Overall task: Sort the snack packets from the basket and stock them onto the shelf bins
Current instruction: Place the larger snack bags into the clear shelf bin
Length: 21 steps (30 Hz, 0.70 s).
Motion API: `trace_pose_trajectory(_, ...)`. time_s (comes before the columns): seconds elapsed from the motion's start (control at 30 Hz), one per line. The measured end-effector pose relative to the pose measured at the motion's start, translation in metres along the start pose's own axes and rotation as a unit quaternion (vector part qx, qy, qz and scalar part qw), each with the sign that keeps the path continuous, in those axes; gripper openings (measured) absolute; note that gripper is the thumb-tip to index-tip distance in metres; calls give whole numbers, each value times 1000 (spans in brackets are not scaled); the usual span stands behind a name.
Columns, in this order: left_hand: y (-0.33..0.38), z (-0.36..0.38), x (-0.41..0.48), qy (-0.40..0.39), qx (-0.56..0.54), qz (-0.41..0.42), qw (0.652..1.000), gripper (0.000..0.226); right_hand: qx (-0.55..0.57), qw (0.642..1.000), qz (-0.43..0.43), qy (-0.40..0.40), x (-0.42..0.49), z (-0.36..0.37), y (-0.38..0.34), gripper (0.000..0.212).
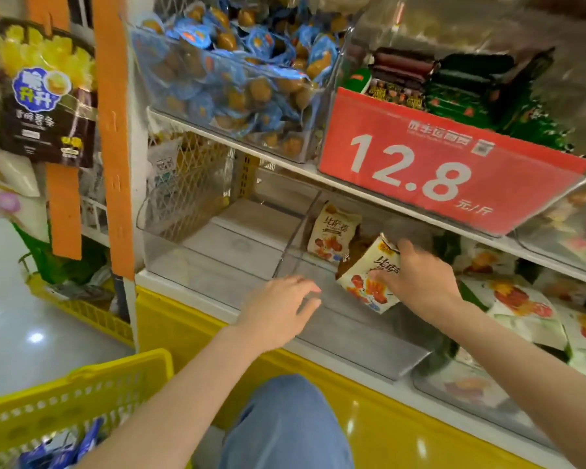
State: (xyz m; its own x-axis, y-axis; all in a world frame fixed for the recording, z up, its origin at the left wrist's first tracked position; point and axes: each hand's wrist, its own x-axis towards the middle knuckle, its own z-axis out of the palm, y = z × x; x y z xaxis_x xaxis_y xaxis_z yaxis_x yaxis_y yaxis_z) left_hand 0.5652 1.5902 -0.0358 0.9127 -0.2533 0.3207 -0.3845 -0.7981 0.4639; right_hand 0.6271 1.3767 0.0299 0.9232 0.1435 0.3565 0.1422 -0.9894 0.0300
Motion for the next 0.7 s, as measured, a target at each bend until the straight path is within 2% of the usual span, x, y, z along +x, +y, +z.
trace_pose_trajectory(0.03, -3, 6, -1, -10, 39, 23, 999, 30, -30, 999, 3, -18, 8, 9, 2, 59)
trace_pose_trajectory(0.13, -10, 13, 2, 25, 94, 75, 992, 32, -78, 995, 26, -61, 33, 33, 5, 62)
trace_pose_trajectory(0.27, -18, 17, 5, 41, 102, 131, 985, 37, 9, 997, 46, -69, 67, 57, 15, 57)
trace_pose_trajectory(0.4, -21, 23, 4, 86, 82, 135, 984, 33, 34, 995, 39, -88, 93, 74, 23, 51)
trace_pose_trajectory(0.47, -23, 26, 5, 105, 82, 136, 982, 30, 16, 998, 22, -64, 102, 78, 29, 48)
trace_pose_trajectory(0.63, -26, 28, 5, 112, 74, 145, 980, 31, -158, 987, 24, -19, 122, 88, 33, 51)
trace_pose_trajectory(0.7, -26, 29, 6, 115, 72, 146, 980, 30, -156, 987, 38, 6, 123, 90, 27, 40)
